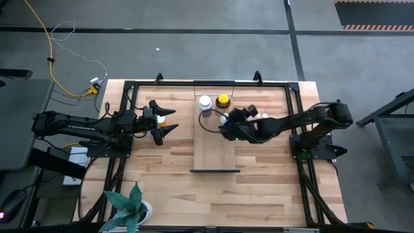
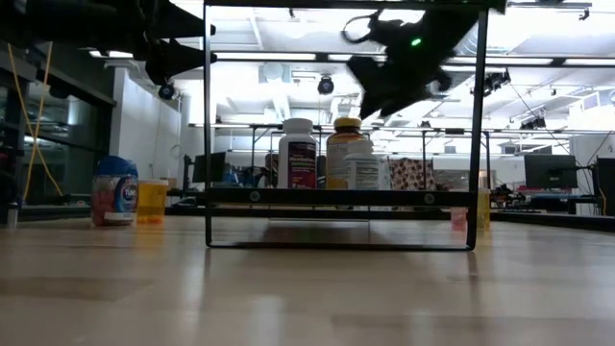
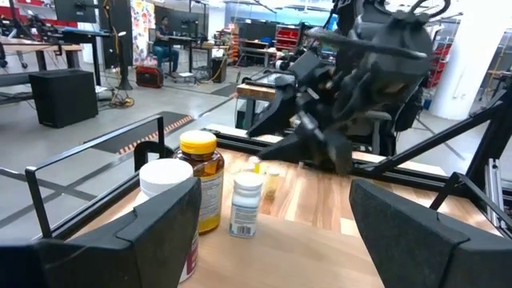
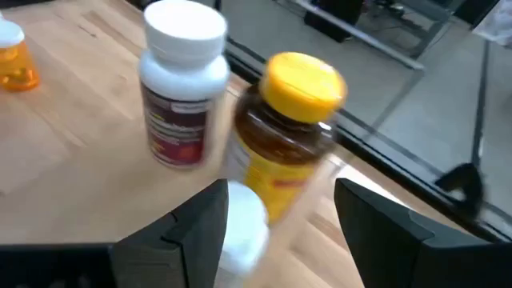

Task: Pick and place medicine bottles onto shelf by color
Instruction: Put the pink pill bottle on the shelf

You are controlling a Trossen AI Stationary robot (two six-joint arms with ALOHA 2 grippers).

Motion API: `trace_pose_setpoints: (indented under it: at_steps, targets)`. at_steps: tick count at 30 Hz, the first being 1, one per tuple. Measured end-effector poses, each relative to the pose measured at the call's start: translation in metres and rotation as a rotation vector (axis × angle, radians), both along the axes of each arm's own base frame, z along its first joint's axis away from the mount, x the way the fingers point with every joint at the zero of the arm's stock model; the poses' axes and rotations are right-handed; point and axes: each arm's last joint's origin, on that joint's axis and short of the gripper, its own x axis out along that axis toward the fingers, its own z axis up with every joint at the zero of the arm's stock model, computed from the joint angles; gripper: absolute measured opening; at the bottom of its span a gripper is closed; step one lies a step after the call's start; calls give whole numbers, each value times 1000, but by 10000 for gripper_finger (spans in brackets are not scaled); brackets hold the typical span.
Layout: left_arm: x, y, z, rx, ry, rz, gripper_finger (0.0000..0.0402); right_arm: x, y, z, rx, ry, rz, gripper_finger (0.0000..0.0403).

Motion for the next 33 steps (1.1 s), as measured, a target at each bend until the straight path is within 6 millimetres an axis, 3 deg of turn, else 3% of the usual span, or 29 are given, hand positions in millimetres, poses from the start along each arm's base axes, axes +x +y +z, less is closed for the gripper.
trace_pose_setpoints:
  at_steps: [6, 11, 16, 22, 33]
  targets:
    - [0, 0, 0, 0, 0, 0, 310, -44, 4, 2, 9, -81, -57, 222]
    - [0, 0, 0, 0, 0, 0, 310, -81, -11, -11, 126, -160, -120, 222]
    - [0, 0, 0, -2, -1, 0, 310, -106, -31, -31, 322, -224, -217, 222]
    - [0, 0, 0, -3, -1, 0, 310, -112, -49, -50, 365, -222, -314, 222]
    - [0, 0, 0, -2, -1, 0, 310, -106, -62, -68, 413, -153, -385, 222]
